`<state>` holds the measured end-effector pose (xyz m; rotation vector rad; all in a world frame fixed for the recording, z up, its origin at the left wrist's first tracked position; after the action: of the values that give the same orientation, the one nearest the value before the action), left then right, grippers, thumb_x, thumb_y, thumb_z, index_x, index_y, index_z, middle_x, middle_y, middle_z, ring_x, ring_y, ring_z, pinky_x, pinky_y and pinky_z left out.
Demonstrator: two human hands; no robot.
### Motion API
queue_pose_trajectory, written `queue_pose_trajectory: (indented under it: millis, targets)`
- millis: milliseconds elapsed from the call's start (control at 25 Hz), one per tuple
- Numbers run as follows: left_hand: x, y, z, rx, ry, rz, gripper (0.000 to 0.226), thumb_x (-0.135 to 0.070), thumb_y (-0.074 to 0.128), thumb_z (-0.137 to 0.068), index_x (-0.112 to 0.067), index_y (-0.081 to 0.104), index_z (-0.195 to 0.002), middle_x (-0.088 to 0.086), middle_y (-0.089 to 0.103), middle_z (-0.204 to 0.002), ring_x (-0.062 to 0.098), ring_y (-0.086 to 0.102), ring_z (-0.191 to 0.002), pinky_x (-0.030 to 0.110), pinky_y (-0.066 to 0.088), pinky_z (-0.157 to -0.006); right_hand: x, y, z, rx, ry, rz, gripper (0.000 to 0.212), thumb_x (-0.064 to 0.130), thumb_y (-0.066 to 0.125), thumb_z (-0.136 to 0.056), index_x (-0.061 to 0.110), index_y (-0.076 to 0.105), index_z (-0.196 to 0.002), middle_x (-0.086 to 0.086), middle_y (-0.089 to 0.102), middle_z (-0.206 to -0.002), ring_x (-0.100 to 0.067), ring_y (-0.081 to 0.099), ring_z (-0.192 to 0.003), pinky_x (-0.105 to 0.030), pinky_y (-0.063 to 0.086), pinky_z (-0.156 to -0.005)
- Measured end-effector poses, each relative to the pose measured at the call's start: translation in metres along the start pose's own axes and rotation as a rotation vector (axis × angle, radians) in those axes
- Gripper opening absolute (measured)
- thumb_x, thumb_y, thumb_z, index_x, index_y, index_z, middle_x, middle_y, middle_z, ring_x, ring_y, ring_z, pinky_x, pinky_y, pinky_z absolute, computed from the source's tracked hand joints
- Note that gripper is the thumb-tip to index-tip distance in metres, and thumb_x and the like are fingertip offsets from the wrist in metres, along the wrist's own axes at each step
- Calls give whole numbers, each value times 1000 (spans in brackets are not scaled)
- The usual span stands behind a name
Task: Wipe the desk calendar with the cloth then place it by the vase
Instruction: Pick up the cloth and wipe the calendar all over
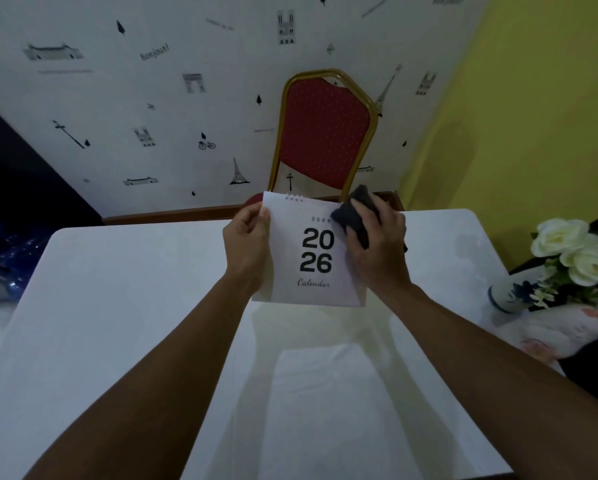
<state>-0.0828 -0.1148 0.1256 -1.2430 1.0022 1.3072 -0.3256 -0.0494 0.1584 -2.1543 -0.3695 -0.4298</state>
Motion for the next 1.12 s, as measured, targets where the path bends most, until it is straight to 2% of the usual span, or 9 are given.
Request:
queue_pose_trajectory:
  millis: [80,200,440,560,640,760,880,1000,1120]
  targets:
    - [-4,7,5,26,47,-21,13,-33,55,-102,-37,66,-95,-28,70,-79,-5,68,-68,11,50,-50,17,6,-8,-7,-6,-11,43,22,63,-96,11,61,-138,-17,52,-149,-41,49,-122,-53,44,-104]
    - [-11,14,5,70,127,-43,13,-29,55,-103,-29,68,-104,-19,72,-86,-3,69,-71,6,49,-51,38,19,-1,54,-129,-11,43,20,66,-96,10,62,-138,-16,54,-147,-40,52,-118,-49,46,-101]
    - [-3,7,4,4,72,7,11,-27,55,-103,-29,67,-102,-18,69,-91,-8,66,-69,3,46,-48,7,14,3,-11,99,-9,45,18,66,-94,9,60,-137,-19,52,-146,-40,49,-120,-51,47,-99]
    - [-4,8,-2,-8,22,40,9,-32,56,-102,-34,65,-102,-19,68,-94,1,67,-76,8,49,-53,47,28,33,71,-291,10,45,26,68,-95,15,58,-137,-19,52,-147,-41,51,-124,-52,47,-103]
    - [-6,8,-5,-3,23,48,10,-34,57,-101,-35,67,-102,-22,69,-91,-3,65,-78,8,49,-56,61,35,59,138,-537,74,46,33,69,-94,22,59,-138,-15,52,-150,-40,53,-125,-51,47,-103]
    - [-2,8,-5,14,12,26,11,-37,57,-101,-39,67,-97,-30,68,-86,-2,65,-77,15,48,-61,50,31,63,123,-564,178,49,40,67,-91,34,60,-139,-8,48,-157,-41,48,-132,-52,38,-106]
    - [6,8,-4,27,-11,33,11,-40,57,-100,-39,67,-97,-30,69,-87,5,64,-84,23,48,-64,45,28,64,122,-642,194,48,37,68,-90,34,63,-138,-11,49,-156,-43,51,-129,-54,38,-108]
    - [5,8,-6,50,-11,29,14,-42,56,-100,-36,68,-103,-27,69,-89,9,64,-86,24,48,-63,37,24,60,132,-607,196,45,33,69,-93,30,63,-137,-14,42,-155,-40,49,-124,-52,43,-105]
    - [0,3,-11,68,16,31,16,-41,54,-101,-34,68,-105,-21,71,-92,5,67,-77,26,49,-63,17,13,44,72,-370,180,49,35,67,-92,27,56,-140,-17,39,-153,-40,49,-126,-53,43,-104]
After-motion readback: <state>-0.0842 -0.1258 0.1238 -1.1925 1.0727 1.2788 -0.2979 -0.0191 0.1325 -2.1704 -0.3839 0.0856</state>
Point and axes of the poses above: each hand's wrist, its own z-axis away from the middle knuckle, its own y-axis out of the palm, x = y × z, the point moved 9 cm from there along -z, towards the middle knuckle
